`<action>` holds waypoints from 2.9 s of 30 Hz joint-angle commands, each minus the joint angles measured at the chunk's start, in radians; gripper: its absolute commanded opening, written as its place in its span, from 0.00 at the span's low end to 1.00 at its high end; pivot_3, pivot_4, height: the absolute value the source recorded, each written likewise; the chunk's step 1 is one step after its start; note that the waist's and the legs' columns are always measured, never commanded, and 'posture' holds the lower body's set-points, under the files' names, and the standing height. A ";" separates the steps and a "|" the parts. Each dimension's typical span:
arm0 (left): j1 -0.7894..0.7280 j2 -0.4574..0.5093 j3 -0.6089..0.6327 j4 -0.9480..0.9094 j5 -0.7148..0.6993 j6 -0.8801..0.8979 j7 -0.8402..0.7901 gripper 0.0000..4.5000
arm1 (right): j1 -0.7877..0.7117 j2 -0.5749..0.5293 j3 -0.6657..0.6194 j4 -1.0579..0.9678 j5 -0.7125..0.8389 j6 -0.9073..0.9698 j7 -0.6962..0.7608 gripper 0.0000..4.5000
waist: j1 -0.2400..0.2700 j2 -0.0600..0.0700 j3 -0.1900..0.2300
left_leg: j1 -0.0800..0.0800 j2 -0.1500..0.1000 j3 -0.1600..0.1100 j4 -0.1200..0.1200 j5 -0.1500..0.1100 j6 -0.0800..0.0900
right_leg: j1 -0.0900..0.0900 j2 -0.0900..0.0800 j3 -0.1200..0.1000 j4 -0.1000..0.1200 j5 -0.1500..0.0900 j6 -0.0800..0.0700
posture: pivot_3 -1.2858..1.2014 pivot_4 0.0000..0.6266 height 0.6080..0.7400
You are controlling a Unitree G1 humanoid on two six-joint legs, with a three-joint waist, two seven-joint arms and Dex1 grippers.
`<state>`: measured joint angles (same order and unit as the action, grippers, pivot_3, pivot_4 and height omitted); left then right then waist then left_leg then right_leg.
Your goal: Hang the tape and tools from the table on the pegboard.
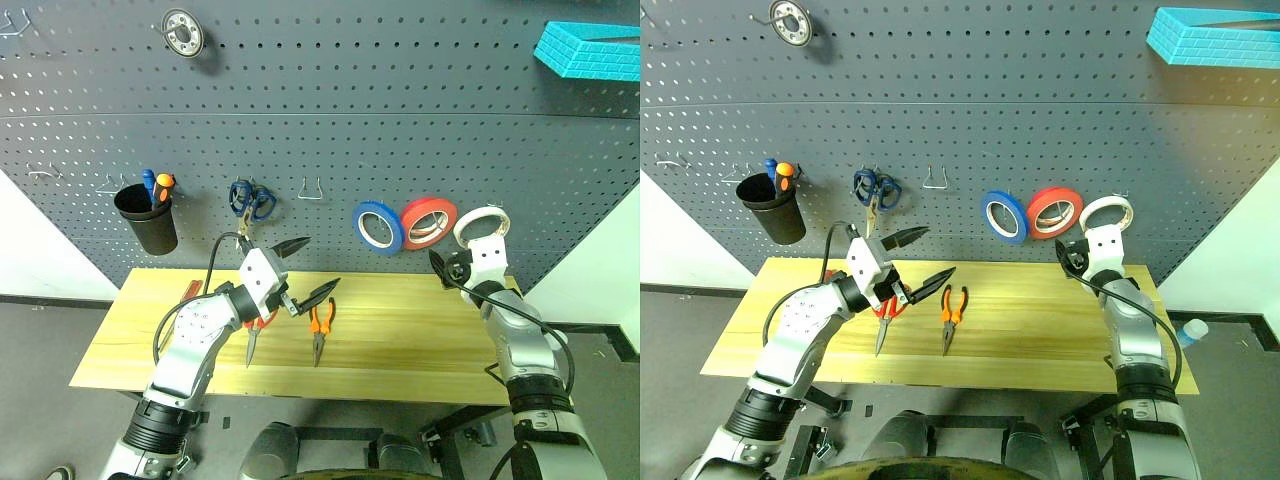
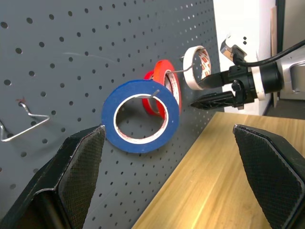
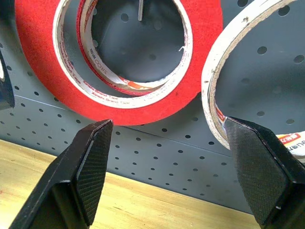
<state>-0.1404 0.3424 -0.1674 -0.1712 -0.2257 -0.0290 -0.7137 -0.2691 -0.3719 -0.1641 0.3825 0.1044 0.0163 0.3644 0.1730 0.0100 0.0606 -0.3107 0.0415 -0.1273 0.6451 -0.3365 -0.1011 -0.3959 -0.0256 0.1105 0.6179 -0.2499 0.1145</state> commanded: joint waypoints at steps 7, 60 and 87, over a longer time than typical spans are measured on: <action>0.001 -0.016 -0.007 -0.036 0.001 -0.010 0.009 1.00 | -0.047 0.027 -0.005 0.023 -0.013 -0.102 -0.063 0.86 | 0.000 0.000 0.000 | -0.004 0.000 0.000 0.000 0.000 0.000 | -0.004 0.000 0.000 0.000 0.000 0.000 | 0.69 0.00 1.00; 0.068 -0.002 -0.005 -0.069 -0.004 0.023 0.022 1.00 | 0.420 -0.069 0.074 -0.646 0.176 0.319 0.094 0.86 | 0.004 0.000 0.000 | -0.010 0.000 0.000 0.001 0.000 0.001 | -0.009 -0.001 0.000 -0.002 0.000 0.000 | 0.67 0.00 1.00; 0.542 0.108 0.160 -0.078 0.043 0.037 0.140 1.00 | 0.299 0.175 0.488 -0.847 -0.006 0.742 -0.156 0.86 | -0.008 -0.011 0.065 | -0.015 0.000 0.000 -0.003 -0.001 0.001 | -0.018 -0.002 -0.001 -0.002 -0.006 0.004 | 0.67 0.20 1.00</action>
<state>0.3937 0.4436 -0.0276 -0.2246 -0.1743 0.0377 -0.5675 0.0507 -0.2101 0.3066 -0.4325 0.1150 0.7502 0.2249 0.1648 -0.0015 0.1252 -0.3281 0.0417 -0.1273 0.6420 -0.3375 -0.1002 -0.4154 -0.0276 0.1093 0.6155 -0.2559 0.1186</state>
